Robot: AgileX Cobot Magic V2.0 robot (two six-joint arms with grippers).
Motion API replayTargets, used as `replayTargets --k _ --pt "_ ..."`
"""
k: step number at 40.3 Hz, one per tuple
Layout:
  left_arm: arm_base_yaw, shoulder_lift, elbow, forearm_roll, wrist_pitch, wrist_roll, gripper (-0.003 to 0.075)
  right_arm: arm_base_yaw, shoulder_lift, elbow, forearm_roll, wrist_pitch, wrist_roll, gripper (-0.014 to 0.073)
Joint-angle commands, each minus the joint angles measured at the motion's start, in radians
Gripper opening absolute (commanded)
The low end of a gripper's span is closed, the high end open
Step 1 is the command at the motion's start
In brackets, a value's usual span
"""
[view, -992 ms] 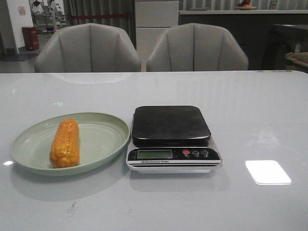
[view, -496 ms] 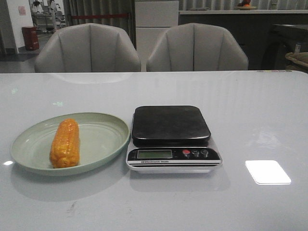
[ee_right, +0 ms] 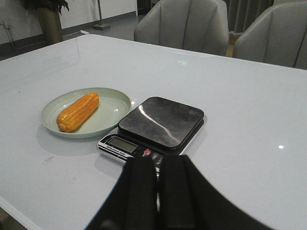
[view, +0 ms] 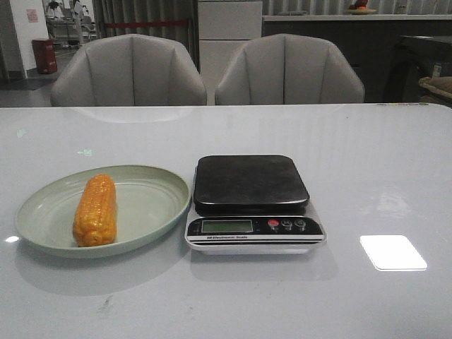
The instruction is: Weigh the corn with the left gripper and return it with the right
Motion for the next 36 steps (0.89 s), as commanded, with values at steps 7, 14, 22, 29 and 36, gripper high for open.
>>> replayTargets --k 7,14,22,29,36 --pt "0.001 0.014 -0.023 0.013 -0.079 0.0 0.013 -0.006 0.011 -0.024 -0.017 -0.073 -0.009 0.0178" --pt "0.071 0.016 0.016 0.001 -0.207 0.0 0.013 -0.006 0.011 -0.024 -0.017 -0.073 -0.009 0.0178" --pt "0.264 0.016 0.166 -0.063 -0.404 0.016 0.013 -0.006 0.011 -0.024 -0.017 -0.073 -0.009 0.0178" --pt "0.448 0.012 0.278 -0.204 -0.532 0.078 0.013 -0.006 0.011 -0.024 -0.017 -0.073 -0.009 0.0178" --pt "0.511 -0.034 0.364 -0.193 -0.632 0.078 0.013 -0.006 0.011 -0.024 -0.017 -0.073 -0.009 0.0178"
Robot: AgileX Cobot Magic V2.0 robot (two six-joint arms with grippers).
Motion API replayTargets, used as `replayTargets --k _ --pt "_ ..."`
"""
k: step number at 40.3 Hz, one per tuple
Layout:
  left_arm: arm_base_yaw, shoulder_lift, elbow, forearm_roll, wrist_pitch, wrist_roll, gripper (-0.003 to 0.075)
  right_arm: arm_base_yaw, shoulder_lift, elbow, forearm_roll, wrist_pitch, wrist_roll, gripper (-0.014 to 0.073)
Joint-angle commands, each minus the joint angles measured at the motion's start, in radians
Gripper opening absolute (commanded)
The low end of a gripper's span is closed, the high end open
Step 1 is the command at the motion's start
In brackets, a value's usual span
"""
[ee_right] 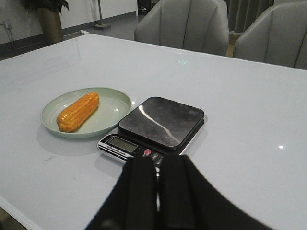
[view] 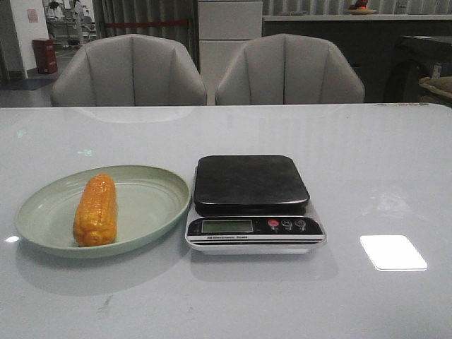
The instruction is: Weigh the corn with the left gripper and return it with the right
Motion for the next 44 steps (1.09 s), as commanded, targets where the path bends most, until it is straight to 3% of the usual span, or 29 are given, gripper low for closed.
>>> replayTargets --k 1,7,44 --pt "0.023 -0.021 0.017 -0.001 -0.159 0.001 0.013 -0.006 0.011 -0.024 -0.017 -0.073 -0.009 0.0178" --pt "0.058 -0.054 0.094 0.013 -0.258 0.001 0.013 -0.006 0.011 -0.024 -0.017 -0.073 -0.009 0.0178" --pt "0.077 -0.054 0.09 0.013 -0.25 -0.001 0.013 -0.006 0.011 -0.024 -0.017 -0.072 -0.009 0.0178"
